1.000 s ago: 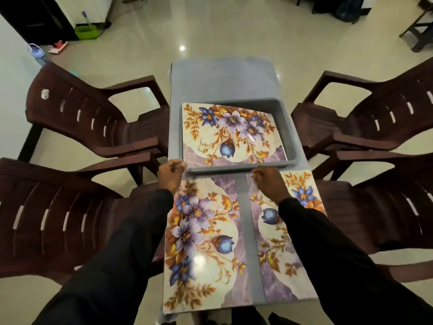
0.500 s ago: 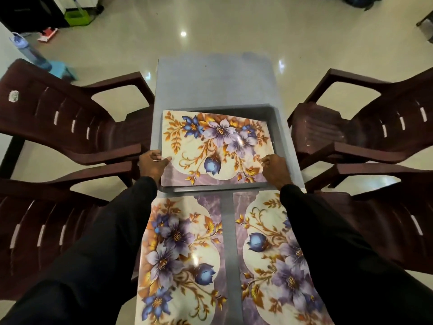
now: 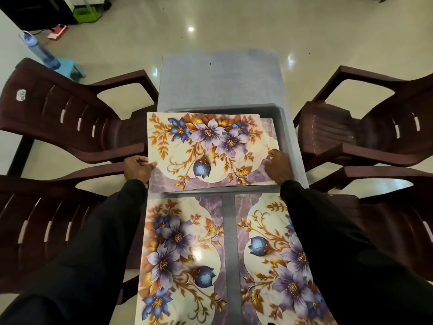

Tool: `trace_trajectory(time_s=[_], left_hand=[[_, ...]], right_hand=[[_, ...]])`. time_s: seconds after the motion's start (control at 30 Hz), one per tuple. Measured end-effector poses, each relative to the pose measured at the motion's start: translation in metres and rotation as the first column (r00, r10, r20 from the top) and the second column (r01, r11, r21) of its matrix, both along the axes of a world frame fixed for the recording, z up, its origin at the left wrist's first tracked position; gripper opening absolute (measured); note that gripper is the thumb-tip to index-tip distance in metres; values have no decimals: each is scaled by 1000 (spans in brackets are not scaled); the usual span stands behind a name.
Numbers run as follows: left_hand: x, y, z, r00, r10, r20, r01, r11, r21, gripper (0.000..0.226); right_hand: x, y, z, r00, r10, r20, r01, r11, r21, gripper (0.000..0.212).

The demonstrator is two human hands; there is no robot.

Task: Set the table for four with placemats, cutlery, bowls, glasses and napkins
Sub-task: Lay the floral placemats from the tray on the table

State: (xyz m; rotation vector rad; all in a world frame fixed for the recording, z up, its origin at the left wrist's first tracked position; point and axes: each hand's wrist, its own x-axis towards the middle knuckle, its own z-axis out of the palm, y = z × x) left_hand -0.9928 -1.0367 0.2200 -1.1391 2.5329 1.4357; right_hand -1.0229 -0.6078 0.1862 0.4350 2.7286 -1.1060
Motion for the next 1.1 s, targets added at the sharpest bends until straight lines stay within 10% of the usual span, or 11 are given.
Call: trace_trajectory(time_s=[1.1], left_hand=[[159,-88,21,984,174,-25,-152,914,376,23]], right_hand=[[44,-104,50,999,9,43,2,967,-254,44]])
